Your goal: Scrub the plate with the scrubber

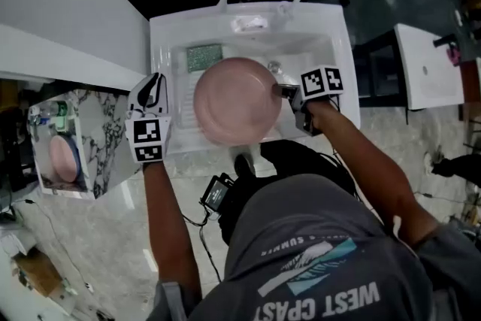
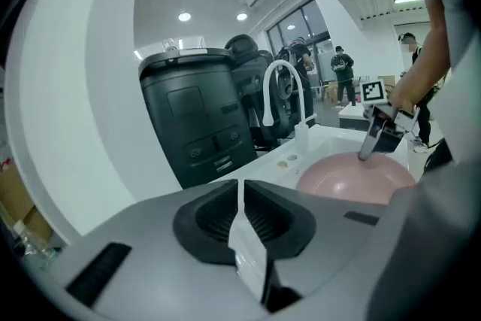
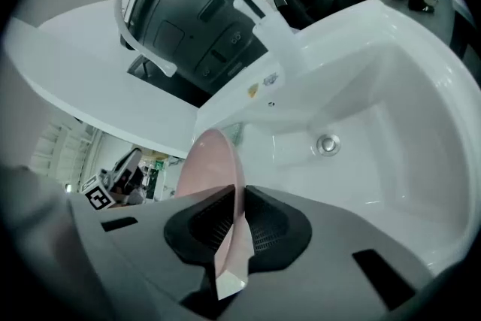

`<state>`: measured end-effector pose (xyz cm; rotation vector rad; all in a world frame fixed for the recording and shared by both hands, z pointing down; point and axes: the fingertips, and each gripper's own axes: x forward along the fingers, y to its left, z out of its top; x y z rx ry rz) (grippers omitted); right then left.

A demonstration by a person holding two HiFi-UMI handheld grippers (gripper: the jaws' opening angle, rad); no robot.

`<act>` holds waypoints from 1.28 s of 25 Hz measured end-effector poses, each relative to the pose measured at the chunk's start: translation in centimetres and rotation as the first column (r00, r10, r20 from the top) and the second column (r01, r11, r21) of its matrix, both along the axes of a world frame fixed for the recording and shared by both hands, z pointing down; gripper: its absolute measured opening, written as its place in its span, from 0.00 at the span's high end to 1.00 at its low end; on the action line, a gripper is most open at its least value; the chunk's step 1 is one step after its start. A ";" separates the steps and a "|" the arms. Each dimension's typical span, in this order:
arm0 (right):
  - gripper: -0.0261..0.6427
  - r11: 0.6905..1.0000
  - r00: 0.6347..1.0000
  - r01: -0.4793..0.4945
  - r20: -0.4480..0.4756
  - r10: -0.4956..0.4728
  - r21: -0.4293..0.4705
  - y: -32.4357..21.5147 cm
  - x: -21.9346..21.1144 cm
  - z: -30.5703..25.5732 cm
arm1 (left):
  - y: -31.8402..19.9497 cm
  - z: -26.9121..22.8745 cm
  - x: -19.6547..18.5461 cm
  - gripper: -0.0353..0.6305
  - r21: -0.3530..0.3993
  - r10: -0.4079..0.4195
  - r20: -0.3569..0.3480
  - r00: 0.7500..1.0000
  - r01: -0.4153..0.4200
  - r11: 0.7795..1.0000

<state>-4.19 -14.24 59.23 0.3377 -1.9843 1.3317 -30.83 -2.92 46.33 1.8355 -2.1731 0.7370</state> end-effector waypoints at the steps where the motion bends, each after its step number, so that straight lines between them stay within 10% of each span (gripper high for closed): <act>1: 0.87 1.000 1.000 0.000 -0.008 0.000 -0.015 0.4 -0.6 0.6 | 1.1 -0.6 -0.1 0.91 0.010 -0.010 0.004 1.000 0.010 1.000; 17: 0.88 0.989 0.976 -0.142 -0.174 0.132 -0.047 3.1 -6.0 8.3 | 16.7 -2.1 0.0 0.91 0.032 -0.155 -0.029 0.987 0.156 0.987; 32: 0.87 0.996 0.975 -0.085 -0.209 0.079 -0.018 4.9 -6.5 9.8 | 21.3 -2.3 0.3 0.91 0.058 -0.204 -0.055 0.977 0.207 0.977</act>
